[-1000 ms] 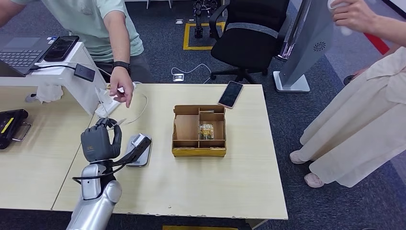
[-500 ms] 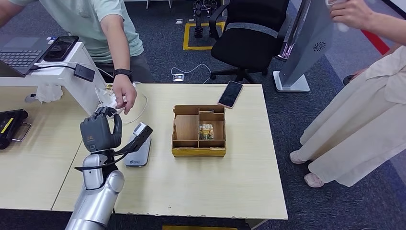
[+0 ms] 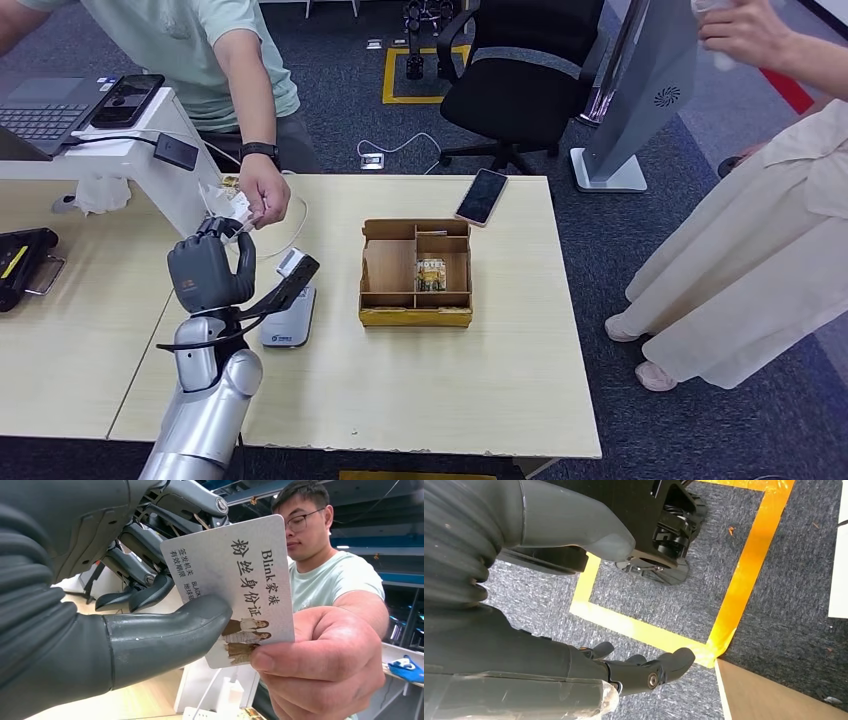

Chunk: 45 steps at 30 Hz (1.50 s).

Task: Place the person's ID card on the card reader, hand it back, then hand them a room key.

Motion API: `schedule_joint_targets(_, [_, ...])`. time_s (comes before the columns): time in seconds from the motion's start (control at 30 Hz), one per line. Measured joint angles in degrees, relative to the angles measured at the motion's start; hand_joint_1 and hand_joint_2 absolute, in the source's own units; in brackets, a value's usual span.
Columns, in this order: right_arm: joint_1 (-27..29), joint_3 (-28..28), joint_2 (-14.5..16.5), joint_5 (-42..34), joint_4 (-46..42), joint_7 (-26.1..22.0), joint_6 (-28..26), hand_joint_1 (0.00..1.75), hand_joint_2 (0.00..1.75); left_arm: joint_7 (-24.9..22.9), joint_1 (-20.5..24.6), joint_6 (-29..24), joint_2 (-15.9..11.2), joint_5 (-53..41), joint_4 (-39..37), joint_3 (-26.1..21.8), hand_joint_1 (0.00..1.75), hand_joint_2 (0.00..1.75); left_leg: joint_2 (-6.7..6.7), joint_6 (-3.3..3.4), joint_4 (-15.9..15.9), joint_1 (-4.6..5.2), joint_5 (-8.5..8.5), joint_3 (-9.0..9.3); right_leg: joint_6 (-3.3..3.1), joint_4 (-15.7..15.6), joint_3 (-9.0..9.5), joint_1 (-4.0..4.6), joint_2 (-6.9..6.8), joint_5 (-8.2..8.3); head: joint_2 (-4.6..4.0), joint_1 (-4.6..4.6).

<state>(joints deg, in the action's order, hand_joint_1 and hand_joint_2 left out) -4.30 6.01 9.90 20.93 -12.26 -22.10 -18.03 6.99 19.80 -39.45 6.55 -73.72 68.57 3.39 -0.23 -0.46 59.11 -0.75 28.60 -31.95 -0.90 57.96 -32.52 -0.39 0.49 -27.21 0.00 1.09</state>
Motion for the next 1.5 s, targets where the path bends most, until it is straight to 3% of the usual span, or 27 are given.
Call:
schedule_joint_targets(0.03, [0.0, -0.05, 0.0, 0.14, 0.0, 0.03, 0.0, 0.0, 1.75, 0.2, -0.01, 0.0, 0.09, 0.16, 0.0, -0.01, 0.07, 1.75, 0.0, 0.0, 0.0, 0.0, 0.0, 0.0, 0.0, 0.0, 0.0, 0.0, 0.0, 0.0, 0.0, 0.01])
schedule_joint_targets(0.07, [0.0, -0.09, 0.0, 0.32, 0.0, 0.09, -0.01, 0.0, 1.75, 0.57, -0.04, 0.0, 0.19, 0.39, 0.02, -0.02, 0.0, 1.75, 0.0, 0.0, 0.0, 0.0, 0.0, -0.01, 0.0, 0.0, 0.0, 0.0, 0.0, 0.0, -0.01, 0.01])
schedule_joint_targets(0.33, [0.03, -0.17, 0.0, 0.78, 0.0, 0.44, -0.39, 0.0, 1.75, 4.76, -0.97, 0.0, 1.45, 0.55, 2.16, -1.63, 0.0, 1.75, 0.0, 0.0, 0.0, 0.0, 0.0, -0.03, 0.0, 0.0, -0.02, 0.0, -0.01, 0.0, 0.0, 0.0])
schedule_joint_targets(0.47, [0.04, -0.29, 0.0, 0.78, 0.0, 0.33, -0.57, 0.0, 1.75, 5.49, -1.47, 0.0, 1.95, -0.03, 3.45, -2.5, 0.0, 0.0, 0.0, 0.0, 0.0, 0.0, 0.0, -0.03, 0.0, 0.0, -0.02, 0.0, -0.01, 0.0, 0.0, 0.01])
schedule_joint_targets(0.53, [0.05, -0.4, 0.0, 0.78, 0.0, 0.28, -0.61, 0.0, 1.75, 5.78, -1.71, 0.0, 2.13, -0.22, 3.95, -2.91, 0.0, 0.0, 0.0, 0.0, 0.0, 0.0, 0.0, -0.03, 0.0, 0.0, -0.02, 0.0, -0.01, 0.0, 0.0, -0.01])
schedule_joint_targets(0.67, [0.11, -0.74, 0.0, 0.78, 0.01, -0.14, -0.73, 0.0, 1.75, 6.27, -2.45, 0.0, 2.24, -0.35, 4.99, -3.43, 0.0, 1.75, 0.0, 0.0, 0.0, 0.0, 0.0, -0.03, 0.0, 0.0, -0.02, 0.0, 0.0, 0.0, 0.0, 0.0])
schedule_joint_targets(1.03, [0.64, -2.3, -0.01, 0.66, 0.05, -1.21, -0.85, 0.0, 1.75, 4.56, -7.37, 0.0, 0.93, -3.05, 8.11, -3.4, 0.0, 1.75, 0.01, 0.0, 0.0, 0.0, 0.0, -0.04, 0.0, 0.0, -0.05, 0.0, 0.02, 0.0, 0.0, 0.0])
schedule_joint_targets(1.3, [0.77, -3.29, -0.02, 0.5, 0.07, -1.53, -0.87, 0.0, 1.75, 2.13, -10.46, 0.12, -2.3, -2.03, 8.46, -0.91, 0.0, 1.75, 0.01, 0.0, 0.0, 0.0, 0.0, -0.05, 0.0, 0.0, -0.06, 0.0, 0.01, 0.0, 0.0, 0.0])
schedule_joint_targets(1.5, [0.88, -4.31, -0.02, -0.19, 0.07, -2.2, -0.92, 0.0, 1.75, 0.51, -13.79, 0.88, -6.23, -0.04, 10.16, 4.34, 0.0, 1.75, 0.02, 0.0, 0.0, 0.0, 0.0, -0.07, 0.01, 0.0, -0.08, 0.0, 0.03, -0.01, 0.0, 0.0])
